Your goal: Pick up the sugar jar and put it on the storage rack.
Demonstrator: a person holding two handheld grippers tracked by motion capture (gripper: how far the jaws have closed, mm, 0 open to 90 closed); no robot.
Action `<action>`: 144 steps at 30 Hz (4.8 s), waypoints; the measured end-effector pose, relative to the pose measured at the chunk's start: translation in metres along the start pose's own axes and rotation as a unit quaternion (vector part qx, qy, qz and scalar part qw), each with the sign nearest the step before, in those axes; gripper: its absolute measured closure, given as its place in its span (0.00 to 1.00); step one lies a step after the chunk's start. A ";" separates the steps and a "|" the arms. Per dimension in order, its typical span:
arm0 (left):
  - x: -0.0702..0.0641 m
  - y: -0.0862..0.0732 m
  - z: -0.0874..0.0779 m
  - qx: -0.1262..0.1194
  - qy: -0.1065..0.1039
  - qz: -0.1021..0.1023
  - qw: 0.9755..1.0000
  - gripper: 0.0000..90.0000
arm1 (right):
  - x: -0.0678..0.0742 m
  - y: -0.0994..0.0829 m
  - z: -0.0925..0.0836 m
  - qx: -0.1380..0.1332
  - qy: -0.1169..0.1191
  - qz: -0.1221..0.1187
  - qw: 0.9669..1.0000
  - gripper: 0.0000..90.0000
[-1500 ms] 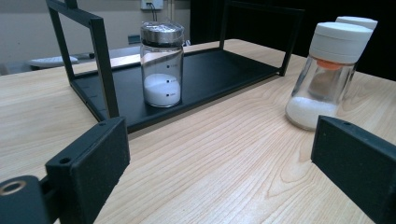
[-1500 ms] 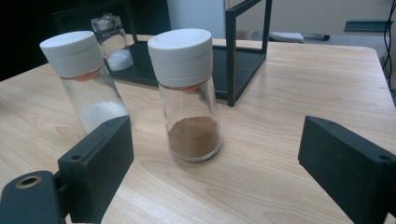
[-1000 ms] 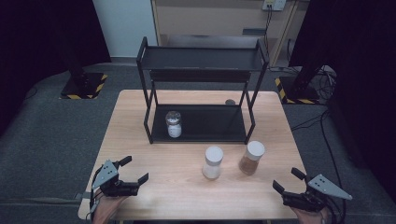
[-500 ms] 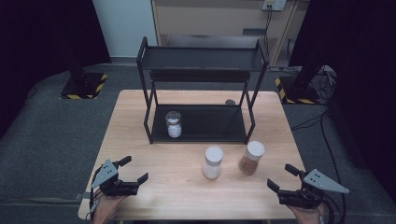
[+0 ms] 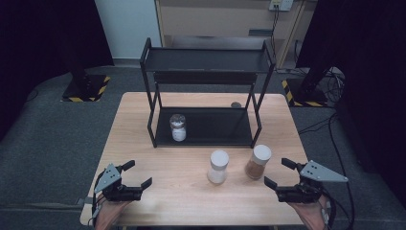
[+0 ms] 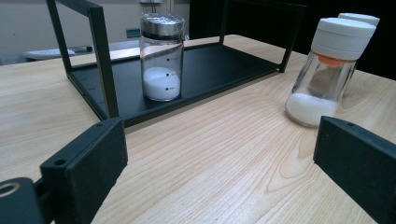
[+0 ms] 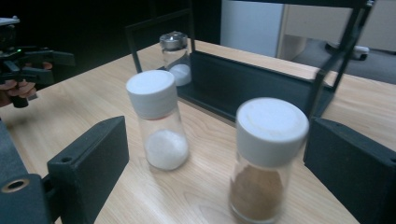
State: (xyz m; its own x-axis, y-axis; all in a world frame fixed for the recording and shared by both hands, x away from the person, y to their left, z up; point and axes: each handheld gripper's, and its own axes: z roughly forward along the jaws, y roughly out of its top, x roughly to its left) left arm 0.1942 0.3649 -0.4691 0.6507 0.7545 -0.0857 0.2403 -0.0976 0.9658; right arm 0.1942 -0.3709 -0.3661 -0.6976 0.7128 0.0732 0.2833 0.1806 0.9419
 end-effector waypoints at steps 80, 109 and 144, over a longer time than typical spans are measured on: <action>0.003 0.001 0.003 0.011 -0.011 -0.002 1.000 0.02 | 0.012 0.066 0.174 0.157 0.104 -0.055 0.981 0.23; 0.003 0.001 0.004 0.015 -0.013 0.000 1.000 0.02 | 0.027 0.091 0.183 0.166 0.069 -0.075 0.981 0.38; 0.006 0.000 0.004 0.015 -0.015 -0.006 1.000 0.02 | 0.009 0.161 0.250 0.186 0.013 -0.049 0.981 0.38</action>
State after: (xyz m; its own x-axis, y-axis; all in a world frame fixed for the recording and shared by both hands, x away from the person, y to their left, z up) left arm 0.2014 0.3666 -0.4705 0.6690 0.7357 -0.1057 0.2705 -0.1086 0.9566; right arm 0.3979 -0.1657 -0.2961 -0.7479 0.6638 0.0015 0.4324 0.4855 0.7598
